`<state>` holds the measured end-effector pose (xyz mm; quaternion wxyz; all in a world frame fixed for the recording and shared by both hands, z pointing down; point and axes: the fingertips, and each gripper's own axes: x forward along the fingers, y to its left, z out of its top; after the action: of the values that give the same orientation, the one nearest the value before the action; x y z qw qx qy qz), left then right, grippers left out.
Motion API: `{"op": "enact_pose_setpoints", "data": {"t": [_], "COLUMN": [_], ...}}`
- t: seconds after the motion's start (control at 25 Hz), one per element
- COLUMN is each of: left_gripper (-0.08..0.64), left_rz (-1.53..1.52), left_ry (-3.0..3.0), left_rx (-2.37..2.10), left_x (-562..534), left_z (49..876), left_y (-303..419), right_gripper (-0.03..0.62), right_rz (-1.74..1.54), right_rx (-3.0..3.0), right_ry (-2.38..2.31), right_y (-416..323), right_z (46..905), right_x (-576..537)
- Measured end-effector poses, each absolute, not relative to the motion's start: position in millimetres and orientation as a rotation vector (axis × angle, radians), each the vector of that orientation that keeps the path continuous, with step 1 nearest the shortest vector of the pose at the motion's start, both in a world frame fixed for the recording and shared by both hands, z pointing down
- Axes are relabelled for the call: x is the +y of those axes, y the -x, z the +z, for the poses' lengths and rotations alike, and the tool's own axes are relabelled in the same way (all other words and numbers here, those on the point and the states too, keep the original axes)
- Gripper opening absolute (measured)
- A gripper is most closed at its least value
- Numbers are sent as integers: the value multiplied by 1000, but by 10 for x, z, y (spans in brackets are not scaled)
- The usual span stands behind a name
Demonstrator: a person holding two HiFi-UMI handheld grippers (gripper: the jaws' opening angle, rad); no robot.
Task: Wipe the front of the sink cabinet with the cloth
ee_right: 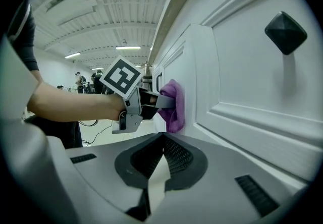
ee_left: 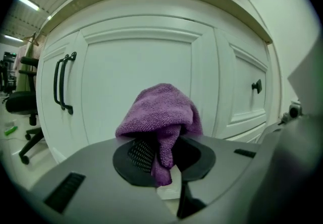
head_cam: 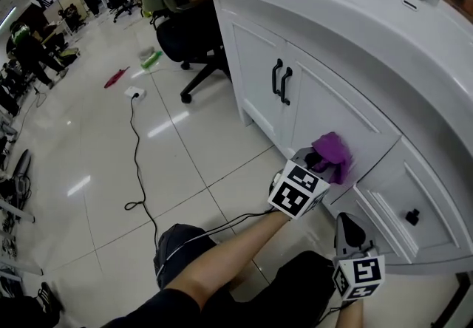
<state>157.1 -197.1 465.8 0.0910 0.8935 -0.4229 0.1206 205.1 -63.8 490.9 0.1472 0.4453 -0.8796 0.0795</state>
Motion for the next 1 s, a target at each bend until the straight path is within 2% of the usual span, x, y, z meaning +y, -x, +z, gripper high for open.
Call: {"op": "enact_pose_setpoints", "data": {"t": [0.52,0.8,1.0], "left_gripper": [71,71,69], "left_rz": [426,344,387], "left_ry": [-2452,-2317,-2369], "left_rx": [-1531,-1666,-1556], "left_x": [-2781,-2855,-2708], "left_z": [4999,5166,5230], "left_y": [-417,-166,-514], "right_gripper": [0,0,0], "right_rz": [118,95,155], "right_rx": [-2466,-2468,-2444], "right_ry": [-1256,-1275,-1293], "right_y": [-1779,-1915,-2074], "right_z": [4757,4742,4835], "right_x": [-696,-658,-569]}}
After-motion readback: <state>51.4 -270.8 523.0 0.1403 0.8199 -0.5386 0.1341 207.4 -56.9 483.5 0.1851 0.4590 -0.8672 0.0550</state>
